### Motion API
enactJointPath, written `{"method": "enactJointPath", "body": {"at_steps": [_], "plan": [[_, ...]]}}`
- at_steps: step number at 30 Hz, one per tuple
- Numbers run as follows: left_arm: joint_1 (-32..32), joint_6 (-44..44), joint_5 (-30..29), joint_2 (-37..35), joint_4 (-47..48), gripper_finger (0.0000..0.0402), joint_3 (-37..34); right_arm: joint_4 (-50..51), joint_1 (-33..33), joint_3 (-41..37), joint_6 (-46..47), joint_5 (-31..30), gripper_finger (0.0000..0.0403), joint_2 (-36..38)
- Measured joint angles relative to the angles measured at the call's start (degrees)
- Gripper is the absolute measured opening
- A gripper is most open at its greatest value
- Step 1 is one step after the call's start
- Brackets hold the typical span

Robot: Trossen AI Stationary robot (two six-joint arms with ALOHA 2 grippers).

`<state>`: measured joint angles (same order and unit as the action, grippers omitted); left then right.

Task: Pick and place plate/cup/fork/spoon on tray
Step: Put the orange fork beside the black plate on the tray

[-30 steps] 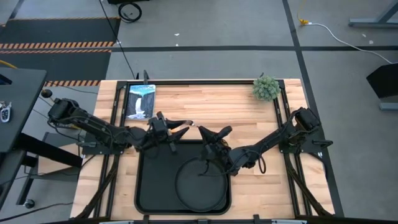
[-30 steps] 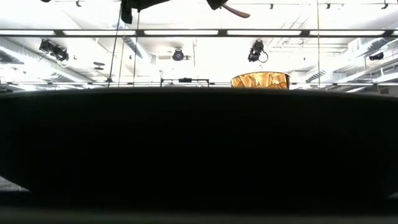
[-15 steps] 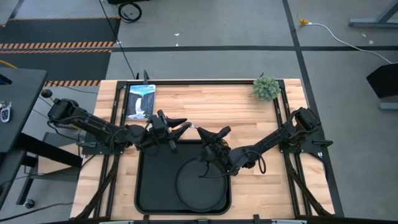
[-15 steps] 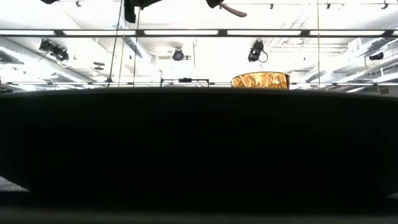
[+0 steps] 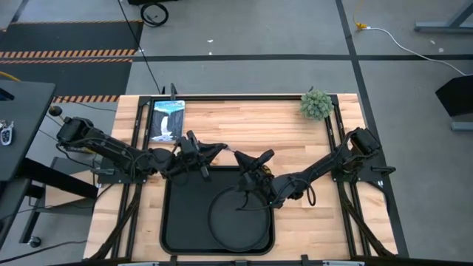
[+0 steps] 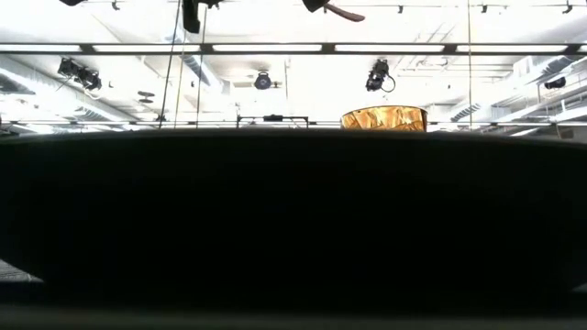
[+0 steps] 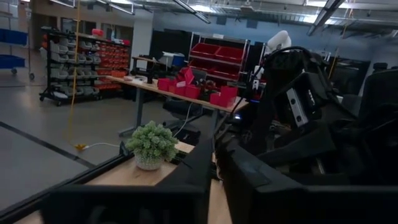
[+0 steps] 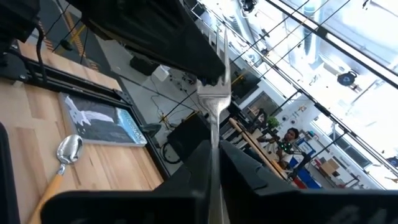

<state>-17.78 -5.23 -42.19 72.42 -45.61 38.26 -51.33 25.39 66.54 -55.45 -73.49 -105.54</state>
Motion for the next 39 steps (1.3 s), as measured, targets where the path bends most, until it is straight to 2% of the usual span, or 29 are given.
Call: {"method": "enactJointPath", "body": {"at_steps": [2, 9, 12, 14, 20, 27, 31, 36, 39], "plan": [[0.2, 0.0, -0.2, 0.0, 0.0, 0.0012, 0.0, 0.1, 0.0, 0.0, 0.0, 0.0, 0.0057, 0.0], [0.9, -0.1, -0.2, -0.3, 0.5, 0.0006, 0.0, 0.0, 0.7, 0.0, 2.9, -2.3, 0.0141, 0.0], [0.2, -0.4, 0.5, -3.4, 5.5, 0.0006, 0.0, -0.4, 2.7, 0.0, 3.4, -3.4, 0.0166, 0.2], [0.0, -2.7, 1.8, -6.4, 12.0, 0.0005, 0.0, -0.7, 4.3, 0.0, 3.4, -3.2, 0.0176, 0.3], [-0.6, -15.3, 10.6, -14.7, 35.6, 0.0005, 0.0, 0.0, 8.3, 0.0, 6.9, -3.3, 0.0182, 0.3], [-5.2, -30.9, 19.6, -16.2, 57.5, 0.0006, 0.0, 9.3, 11.3, 0.0, 20.0, -1.9, 0.0181, 0.3], [-8.6, -38.4, 23.4, -16.2, 63.6, 0.0012, 0.0, 13.0, 12.5, 0.0, 23.8, -1.1, 0.0181, 0.2], [-12.1, -45.0, 26.4, -16.2, 65.7, 0.0008, 0.0, 13.9, 12.9, 0.5, 24.5, 0.0, 0.0181, 0.2], [-14.2, -49.9, 26.2, -14.2, 67.7, 0.0009, -0.1, 15.6, 13.0, 1.7, 24.5, 0.2, 0.0181, 0.2]]}}
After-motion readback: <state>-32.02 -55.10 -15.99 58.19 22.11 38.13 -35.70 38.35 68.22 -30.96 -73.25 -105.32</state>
